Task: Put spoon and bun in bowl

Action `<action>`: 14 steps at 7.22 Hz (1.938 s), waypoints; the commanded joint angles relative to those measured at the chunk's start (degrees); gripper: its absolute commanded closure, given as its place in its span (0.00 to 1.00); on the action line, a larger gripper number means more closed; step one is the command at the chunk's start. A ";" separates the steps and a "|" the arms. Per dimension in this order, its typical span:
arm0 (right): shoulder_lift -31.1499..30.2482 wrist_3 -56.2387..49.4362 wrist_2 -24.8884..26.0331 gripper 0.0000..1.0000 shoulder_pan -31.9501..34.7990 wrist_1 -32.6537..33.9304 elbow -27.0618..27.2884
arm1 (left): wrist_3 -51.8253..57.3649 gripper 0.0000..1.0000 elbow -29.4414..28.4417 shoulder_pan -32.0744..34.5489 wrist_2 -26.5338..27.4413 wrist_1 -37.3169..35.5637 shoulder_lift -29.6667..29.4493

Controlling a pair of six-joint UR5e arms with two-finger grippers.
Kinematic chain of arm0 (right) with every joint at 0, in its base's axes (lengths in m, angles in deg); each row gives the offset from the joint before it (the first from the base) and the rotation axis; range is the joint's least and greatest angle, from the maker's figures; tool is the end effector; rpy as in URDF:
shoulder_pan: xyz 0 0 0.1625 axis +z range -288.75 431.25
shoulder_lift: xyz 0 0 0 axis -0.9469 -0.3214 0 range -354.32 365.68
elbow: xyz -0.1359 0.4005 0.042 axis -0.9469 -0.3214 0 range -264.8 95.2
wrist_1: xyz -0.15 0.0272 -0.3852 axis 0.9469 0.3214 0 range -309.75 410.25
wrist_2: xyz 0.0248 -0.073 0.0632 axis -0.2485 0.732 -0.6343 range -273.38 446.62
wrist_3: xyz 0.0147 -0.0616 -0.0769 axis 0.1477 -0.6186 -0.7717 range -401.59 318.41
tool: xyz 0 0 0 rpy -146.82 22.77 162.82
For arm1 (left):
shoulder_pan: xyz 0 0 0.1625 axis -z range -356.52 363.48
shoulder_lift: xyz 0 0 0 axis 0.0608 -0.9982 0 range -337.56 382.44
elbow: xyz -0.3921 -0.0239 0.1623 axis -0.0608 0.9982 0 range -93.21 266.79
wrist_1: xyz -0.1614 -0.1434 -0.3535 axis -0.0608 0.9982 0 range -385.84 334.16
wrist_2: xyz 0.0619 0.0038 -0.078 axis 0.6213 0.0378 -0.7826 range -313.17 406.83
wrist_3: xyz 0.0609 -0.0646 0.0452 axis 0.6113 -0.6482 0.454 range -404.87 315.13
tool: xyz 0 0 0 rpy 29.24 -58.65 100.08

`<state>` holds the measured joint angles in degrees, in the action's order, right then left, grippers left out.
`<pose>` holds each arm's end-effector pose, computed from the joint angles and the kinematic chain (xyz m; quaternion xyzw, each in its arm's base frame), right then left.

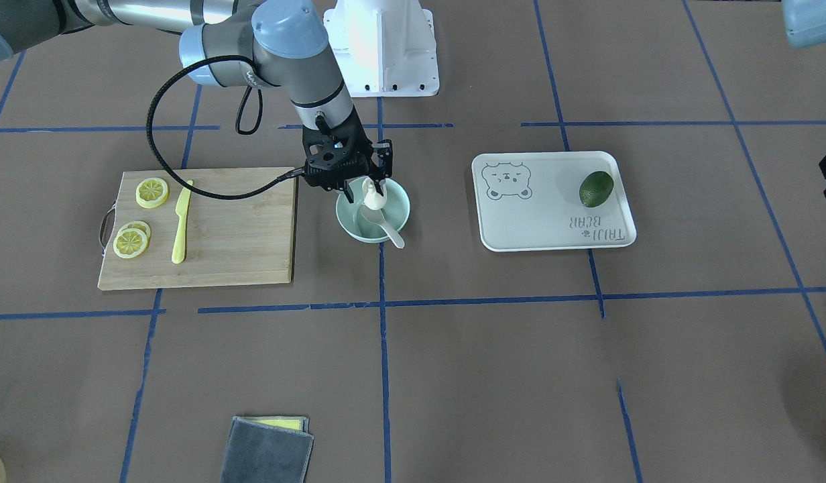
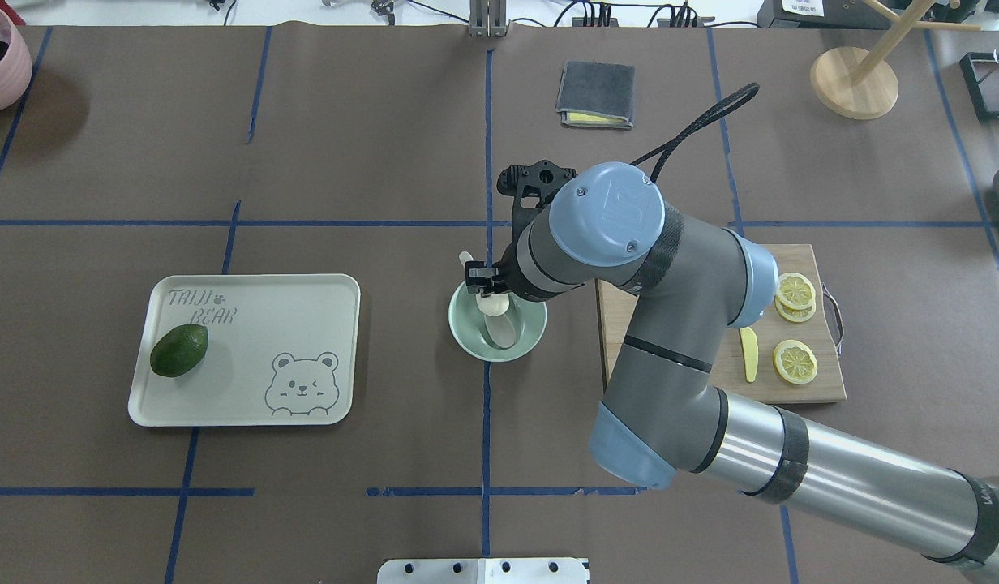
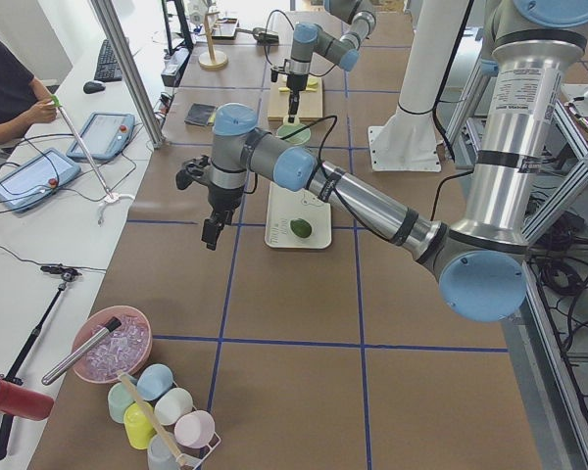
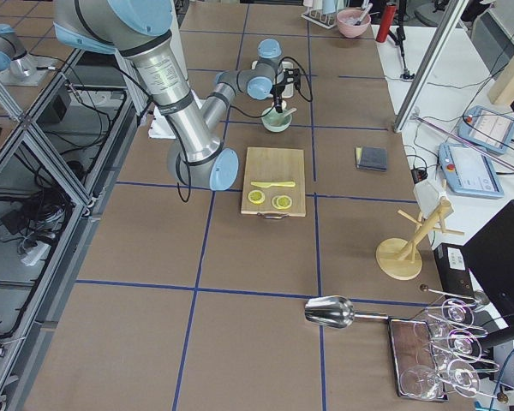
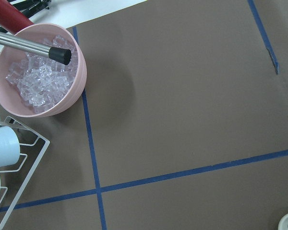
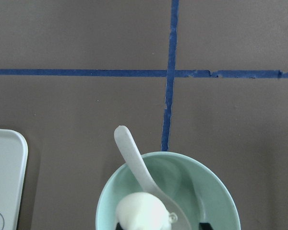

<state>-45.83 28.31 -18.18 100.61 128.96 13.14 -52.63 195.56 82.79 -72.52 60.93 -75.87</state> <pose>-0.5307 -0.4222 0.1781 0.0977 -0.4820 0.0081 0.8707 0.0166 -0.5433 0.4436 0.1577 0.2767 0.0766 0.9448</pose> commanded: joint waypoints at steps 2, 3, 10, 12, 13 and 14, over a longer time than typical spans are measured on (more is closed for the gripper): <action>0.00 0.59 1.09 0.00 0.08 -0.14 -0.03 | 3.89 0.00 -3.30 2.34 -0.18 1.82 0.05; -0.08 0.59 1.17 0.00 0.09 -0.05 -0.03 | 4.06 0.00 -3.65 2.43 -0.18 1.82 0.14; -0.96 -0.46 -0.14 0.00 4.29 1.52 0.32 | 5.11 0.00 -7.76 4.71 -5.92 1.91 0.23; -5.23 -6.05 -7.92 0.00 10.68 3.90 3.89 | 9.77 0.00 -14.26 7.17 -12.55 1.91 0.41; -9.97 -12.35 -13.01 0.00 15.68 3.99 7.58 | 10.82 0.00 -16.56 8.13 -12.57 1.82 0.41; -14.02 -17.81 -18.37 0.00 20.78 3.90 9.36 | 13.62 0.00 -19.01 9.45 -12.65 1.73 0.41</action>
<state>-54.89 17.04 -30.29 115.47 132.78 19.68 -41.64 179.56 90.78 -84.69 62.76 -75.48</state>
